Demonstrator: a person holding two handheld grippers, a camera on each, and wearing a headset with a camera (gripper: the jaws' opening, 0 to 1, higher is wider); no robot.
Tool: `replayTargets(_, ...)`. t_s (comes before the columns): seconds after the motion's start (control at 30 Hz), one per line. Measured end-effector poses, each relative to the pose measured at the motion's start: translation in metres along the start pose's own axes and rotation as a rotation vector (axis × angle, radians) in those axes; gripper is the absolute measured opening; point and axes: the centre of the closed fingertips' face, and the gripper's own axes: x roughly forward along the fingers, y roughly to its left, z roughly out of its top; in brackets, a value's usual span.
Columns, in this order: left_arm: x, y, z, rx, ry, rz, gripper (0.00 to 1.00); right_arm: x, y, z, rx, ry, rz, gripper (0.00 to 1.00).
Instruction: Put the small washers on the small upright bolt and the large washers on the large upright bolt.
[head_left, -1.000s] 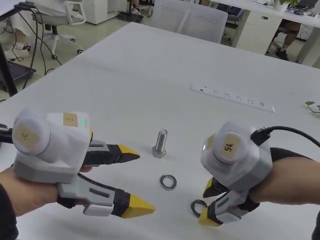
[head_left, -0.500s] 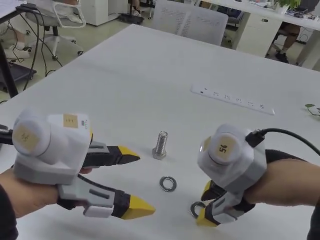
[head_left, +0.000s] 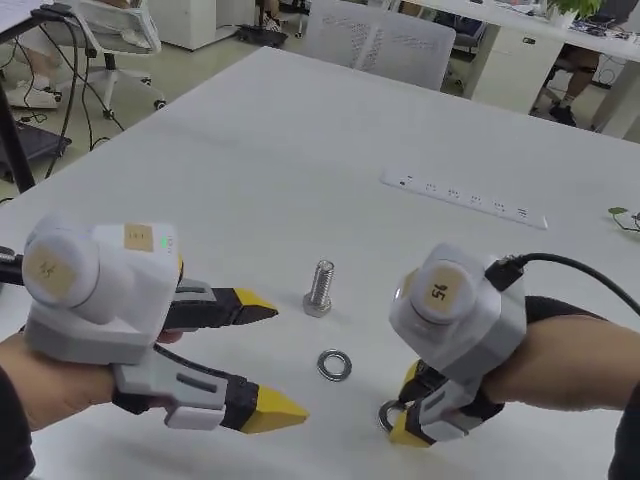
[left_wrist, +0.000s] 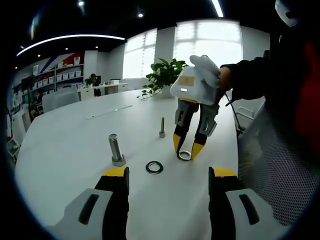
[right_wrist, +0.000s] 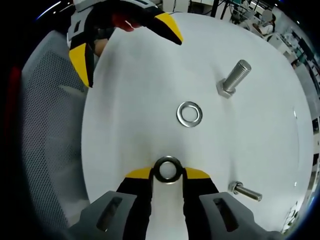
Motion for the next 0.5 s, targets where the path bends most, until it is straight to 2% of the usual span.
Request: replayTargets(0.5, -0.0017, 0.0056, 0.0011, 0.01, 0.002, 0.035, 0.64, -0.0007, -0.0011, 0.0001, -0.009, 0.016, 0.002, 0.23)
